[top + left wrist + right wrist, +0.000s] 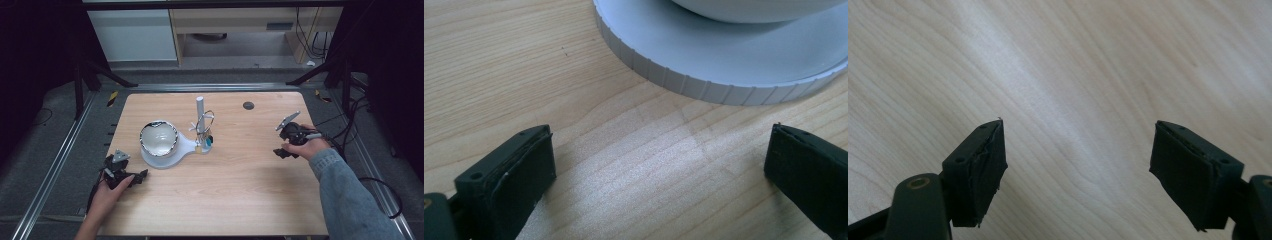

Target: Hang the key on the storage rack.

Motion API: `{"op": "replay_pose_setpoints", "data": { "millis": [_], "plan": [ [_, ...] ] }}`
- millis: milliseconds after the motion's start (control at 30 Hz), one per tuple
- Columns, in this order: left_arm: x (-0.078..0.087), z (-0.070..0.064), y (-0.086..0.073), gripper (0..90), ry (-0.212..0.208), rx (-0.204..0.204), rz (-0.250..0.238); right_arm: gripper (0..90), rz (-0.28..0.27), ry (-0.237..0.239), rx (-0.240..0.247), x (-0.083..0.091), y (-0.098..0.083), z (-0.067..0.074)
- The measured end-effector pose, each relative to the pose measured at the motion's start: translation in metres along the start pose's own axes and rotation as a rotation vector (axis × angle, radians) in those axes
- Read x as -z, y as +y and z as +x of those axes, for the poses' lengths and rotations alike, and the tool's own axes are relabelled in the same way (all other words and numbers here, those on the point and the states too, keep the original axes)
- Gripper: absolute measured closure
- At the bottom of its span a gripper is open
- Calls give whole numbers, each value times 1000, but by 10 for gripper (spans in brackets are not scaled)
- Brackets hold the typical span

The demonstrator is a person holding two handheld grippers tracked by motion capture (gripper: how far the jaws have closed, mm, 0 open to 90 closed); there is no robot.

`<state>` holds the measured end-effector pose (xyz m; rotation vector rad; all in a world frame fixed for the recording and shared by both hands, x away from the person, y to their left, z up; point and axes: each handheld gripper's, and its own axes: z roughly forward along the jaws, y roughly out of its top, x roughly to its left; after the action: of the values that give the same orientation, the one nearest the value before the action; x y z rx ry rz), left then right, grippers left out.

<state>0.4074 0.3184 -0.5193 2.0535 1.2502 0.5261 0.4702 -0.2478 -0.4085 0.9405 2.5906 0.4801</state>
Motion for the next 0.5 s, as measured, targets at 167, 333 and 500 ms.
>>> {"op": "replay_pose_setpoints", "data": {
  "millis": [167, 333, 500],
  "plan": [
    [0, 0, 0, 0, 0, 2, -2, 219, -29, 14, -15, -18, -14, 7],
    [0, 0, 0, 0, 0, 2, -2, 208, -49, 6, -54, -38, -24, 8],
    [0, 0, 0, 0, 0, 3, -3, 207, -139, -6, -153, -55, -31, 3]
  ]
}}
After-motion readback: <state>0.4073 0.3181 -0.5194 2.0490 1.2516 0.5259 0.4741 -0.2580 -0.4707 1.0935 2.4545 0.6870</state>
